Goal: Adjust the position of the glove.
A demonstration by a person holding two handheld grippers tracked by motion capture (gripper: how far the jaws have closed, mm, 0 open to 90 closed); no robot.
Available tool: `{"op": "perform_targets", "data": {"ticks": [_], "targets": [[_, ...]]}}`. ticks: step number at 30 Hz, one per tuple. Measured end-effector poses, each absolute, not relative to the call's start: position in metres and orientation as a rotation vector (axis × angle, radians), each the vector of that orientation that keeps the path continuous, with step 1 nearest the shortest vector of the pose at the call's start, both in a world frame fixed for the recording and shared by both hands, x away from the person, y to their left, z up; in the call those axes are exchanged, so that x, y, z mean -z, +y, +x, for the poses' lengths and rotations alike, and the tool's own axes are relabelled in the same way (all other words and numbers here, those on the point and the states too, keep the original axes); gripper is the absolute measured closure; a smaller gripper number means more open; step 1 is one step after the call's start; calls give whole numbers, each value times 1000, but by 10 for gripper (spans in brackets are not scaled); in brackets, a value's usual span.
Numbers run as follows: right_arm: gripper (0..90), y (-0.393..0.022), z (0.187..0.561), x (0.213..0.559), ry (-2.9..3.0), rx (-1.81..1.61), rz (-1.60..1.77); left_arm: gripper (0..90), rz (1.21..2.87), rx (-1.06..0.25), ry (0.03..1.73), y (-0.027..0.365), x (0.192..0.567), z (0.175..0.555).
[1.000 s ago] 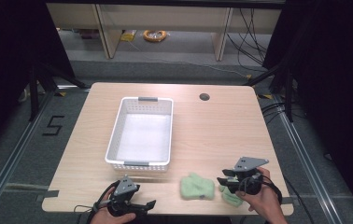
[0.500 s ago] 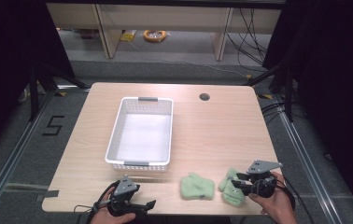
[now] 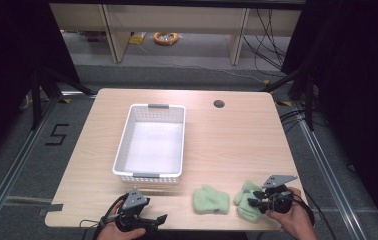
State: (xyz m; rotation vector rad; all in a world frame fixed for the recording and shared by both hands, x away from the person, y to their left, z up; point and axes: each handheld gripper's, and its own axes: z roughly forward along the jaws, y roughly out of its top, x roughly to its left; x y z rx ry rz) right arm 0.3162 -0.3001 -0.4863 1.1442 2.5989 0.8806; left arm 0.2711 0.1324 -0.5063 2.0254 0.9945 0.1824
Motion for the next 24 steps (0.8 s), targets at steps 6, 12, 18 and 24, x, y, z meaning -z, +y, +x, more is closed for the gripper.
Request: {"op": "perform_targets", "data": {"ticks": [6,12,18,24], "targets": [[728,-302,318,493,2597,-899,1141,165,2027,-185,992,132,506,271],[841,-301,315,488,2597,-911,1174,165,2036,-188,985,132,506,271],[846,-300,309,466,2533,-1088,1146,165,2023,-182,991,132,506,271],[846,-295,303,450,2497,-1178,1127,165,2027,-170,975,129,505,269]]}}
